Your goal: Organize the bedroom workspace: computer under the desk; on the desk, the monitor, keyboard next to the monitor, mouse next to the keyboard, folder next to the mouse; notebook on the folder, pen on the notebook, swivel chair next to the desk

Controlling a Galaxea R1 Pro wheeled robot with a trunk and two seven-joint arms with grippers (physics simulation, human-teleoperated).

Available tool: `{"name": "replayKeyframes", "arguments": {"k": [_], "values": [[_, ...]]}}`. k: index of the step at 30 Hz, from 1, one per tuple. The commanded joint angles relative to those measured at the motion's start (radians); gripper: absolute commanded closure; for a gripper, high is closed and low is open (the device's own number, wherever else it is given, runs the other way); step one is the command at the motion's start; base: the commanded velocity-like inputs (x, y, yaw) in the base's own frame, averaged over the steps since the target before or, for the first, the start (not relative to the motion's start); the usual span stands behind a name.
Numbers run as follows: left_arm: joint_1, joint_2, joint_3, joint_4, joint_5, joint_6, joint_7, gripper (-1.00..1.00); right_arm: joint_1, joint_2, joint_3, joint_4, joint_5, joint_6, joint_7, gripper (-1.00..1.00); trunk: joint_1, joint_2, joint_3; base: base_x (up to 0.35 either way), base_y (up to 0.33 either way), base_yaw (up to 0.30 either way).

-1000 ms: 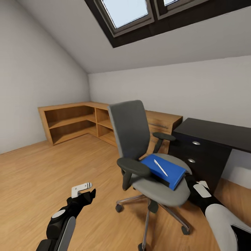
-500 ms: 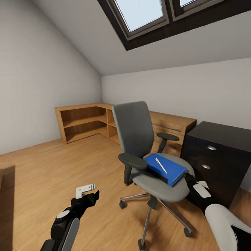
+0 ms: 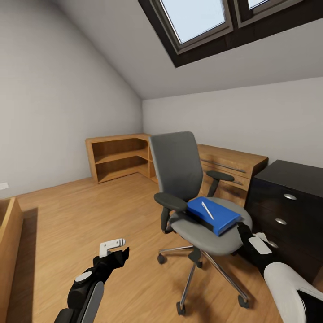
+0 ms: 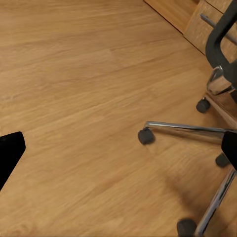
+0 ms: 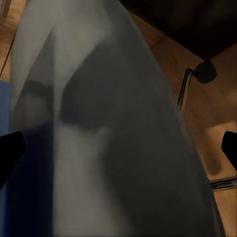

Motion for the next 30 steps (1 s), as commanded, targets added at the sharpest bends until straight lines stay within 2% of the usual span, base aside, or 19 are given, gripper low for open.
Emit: {"name": "replayKeyframes", "arguments": {"k": [1,10,21,26,30], "values": [[-0.001,0.000,-0.001,-0.001,0.011,0.003,0.009,-1.00,0.000,0.000,0.000,-0.002,-0.010,0.000,-0.004,-1.00,0.000,0.000,-0.001,-0.061,0.000,0.017],[-0.001,0.001,-0.001,-0.001,0.011,0.003,0.009,-1.00,0.000,0.000,0.002,-0.006,-0.009,-0.001,-0.005,-1.00,0.000,0.000,-0.001,-0.209,-0.036,0.003],[-0.001,0.002,-0.001,-0.001,0.011,0.003,0.007,-1.00,0.000,0.000,0.002,-0.005,-0.012,0.002,-0.006,-1.00,0.000,0.000,-0.001,-0.074,-0.003,0.000],[-0.001,0.002,0.002,-0.001,0.011,0.003,0.006,-1.00,0.000,0.001,0.002,-0.004,-0.012,0.003,-0.006,-1.00,0.000,0.000,-0.001,-0.255,0.149,0.000],[-0.001,0.002,0.002,-0.001,0.011,0.003,0.006,-1.00,0.000,0.009,0.004,-0.006,-0.011,0.004,-0.006,-1.00,0.000,0.000,-0.001,-0.067,0.055,0.000]]}}
